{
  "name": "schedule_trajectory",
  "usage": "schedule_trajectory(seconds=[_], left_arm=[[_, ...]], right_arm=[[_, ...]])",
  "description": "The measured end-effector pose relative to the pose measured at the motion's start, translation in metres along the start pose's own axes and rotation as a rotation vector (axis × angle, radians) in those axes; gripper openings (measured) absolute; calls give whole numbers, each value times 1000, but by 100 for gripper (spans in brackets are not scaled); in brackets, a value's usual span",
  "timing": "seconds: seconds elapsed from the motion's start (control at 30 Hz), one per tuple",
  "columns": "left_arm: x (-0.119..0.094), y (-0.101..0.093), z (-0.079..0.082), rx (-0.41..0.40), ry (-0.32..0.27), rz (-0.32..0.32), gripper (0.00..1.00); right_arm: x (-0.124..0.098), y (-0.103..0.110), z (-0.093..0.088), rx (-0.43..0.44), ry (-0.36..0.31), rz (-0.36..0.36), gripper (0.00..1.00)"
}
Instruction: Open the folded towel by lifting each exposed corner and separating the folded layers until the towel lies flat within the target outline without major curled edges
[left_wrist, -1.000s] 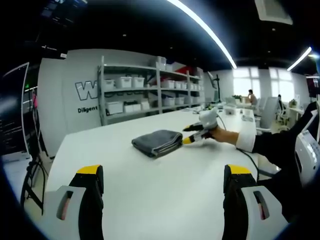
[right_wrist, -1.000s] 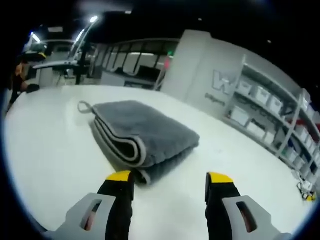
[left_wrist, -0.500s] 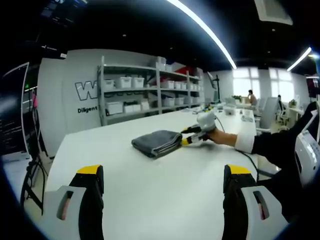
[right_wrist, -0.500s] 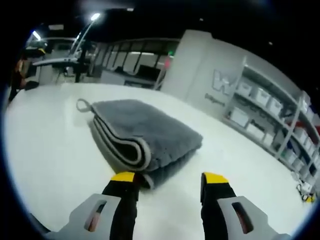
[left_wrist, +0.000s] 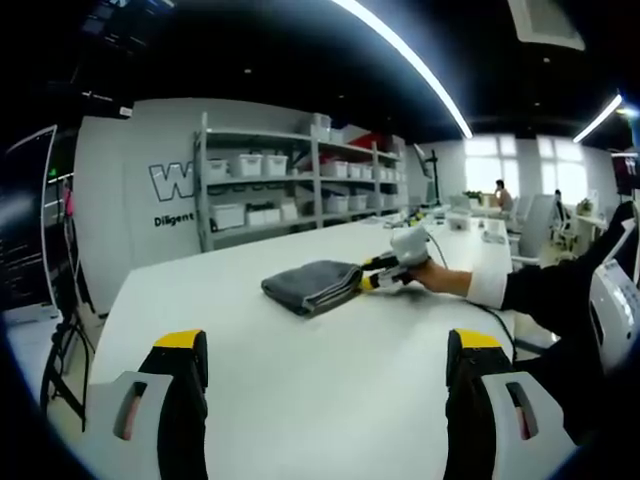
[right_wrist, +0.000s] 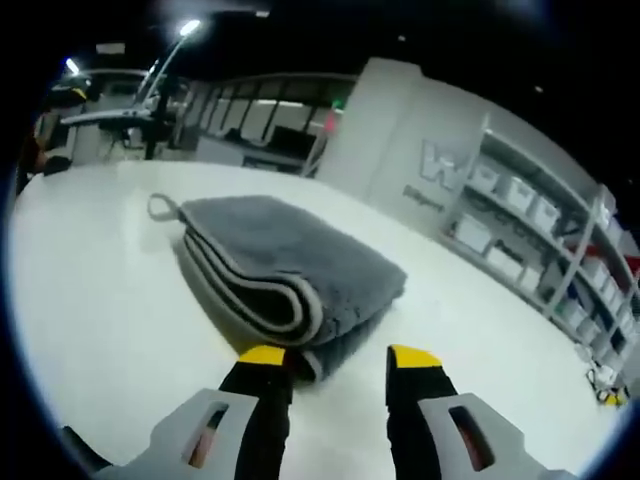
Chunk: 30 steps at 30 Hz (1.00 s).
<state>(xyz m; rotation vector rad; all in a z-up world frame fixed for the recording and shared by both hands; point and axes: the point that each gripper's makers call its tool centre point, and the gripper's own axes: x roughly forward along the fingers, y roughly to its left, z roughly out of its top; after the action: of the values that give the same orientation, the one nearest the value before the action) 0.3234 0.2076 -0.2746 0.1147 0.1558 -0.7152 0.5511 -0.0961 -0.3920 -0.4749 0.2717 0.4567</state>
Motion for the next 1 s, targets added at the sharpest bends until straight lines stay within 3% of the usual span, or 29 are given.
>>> schedule_trajectory(seconds=[0.13,0.67,0.8,1.0], left_arm=[[0,-1,0,-1,-3,-6,98],[3,2,-5,-9,6,-7,98],[4,1,-5,-9,8,-11,98],[5,0,-5,-7,10,-10,98]], right_arm=[[3,5,0,0,7,8,21],[8,20,2,9,7,51,7],[5,27,4,66,-10,90,3],[5,32,6,60,-21,121,0]])
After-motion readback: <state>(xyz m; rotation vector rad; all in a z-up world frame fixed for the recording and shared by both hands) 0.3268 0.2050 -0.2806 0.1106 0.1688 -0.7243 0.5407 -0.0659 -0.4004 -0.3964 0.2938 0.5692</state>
